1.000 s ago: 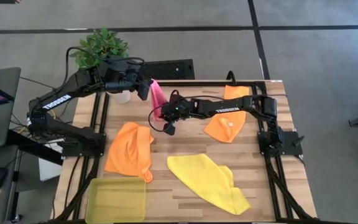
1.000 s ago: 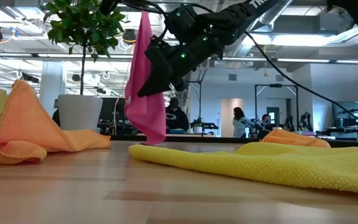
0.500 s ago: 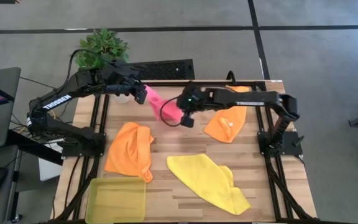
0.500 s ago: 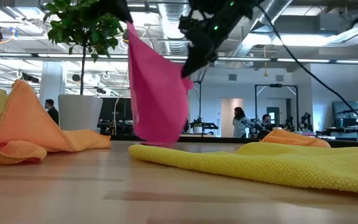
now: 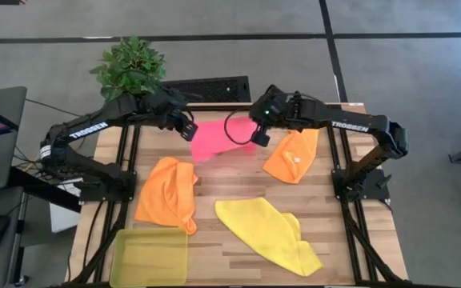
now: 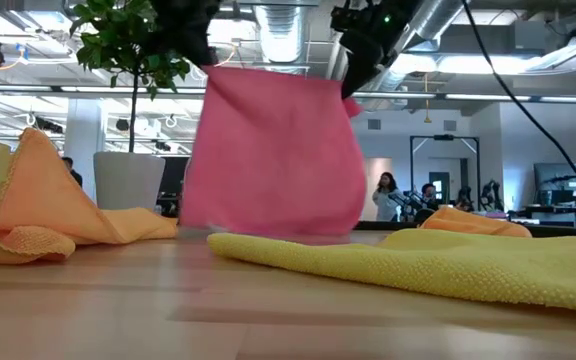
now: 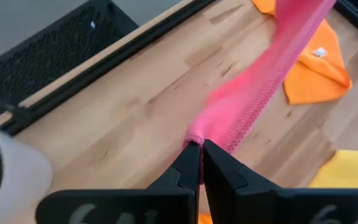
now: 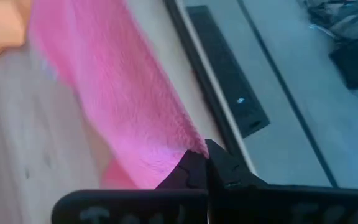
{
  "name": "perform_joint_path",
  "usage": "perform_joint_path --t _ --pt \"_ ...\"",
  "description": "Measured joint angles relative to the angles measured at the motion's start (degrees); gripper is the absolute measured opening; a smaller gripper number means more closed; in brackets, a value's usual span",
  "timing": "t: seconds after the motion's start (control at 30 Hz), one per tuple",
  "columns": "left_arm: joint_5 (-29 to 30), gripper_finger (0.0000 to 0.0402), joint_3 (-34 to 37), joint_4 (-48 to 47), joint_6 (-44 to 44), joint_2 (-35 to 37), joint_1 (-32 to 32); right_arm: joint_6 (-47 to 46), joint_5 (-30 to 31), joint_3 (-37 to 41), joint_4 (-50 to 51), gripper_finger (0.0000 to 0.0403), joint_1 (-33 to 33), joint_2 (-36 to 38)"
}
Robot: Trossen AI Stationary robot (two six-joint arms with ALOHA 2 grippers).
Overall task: Fold microfiber towels
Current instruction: Fold the pink microfiber towel
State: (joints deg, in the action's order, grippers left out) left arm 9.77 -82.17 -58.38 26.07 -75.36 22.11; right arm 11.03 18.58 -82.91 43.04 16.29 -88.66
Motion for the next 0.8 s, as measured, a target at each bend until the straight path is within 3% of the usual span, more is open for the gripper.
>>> perform_joint_path --t 0.47,0.8 --pt "9.0 0.0000 0.0 11.6 -5.7 -7.3 2.1 6.8 9.5 0.0 -1.6 0.0001 6.8 0.3" --pt "10.0 0.0000 -4.1 13.1 -13.5 -7.0 6.2 13.5 10.1 0.0 -11.0 0.0001 9.4 2.2"
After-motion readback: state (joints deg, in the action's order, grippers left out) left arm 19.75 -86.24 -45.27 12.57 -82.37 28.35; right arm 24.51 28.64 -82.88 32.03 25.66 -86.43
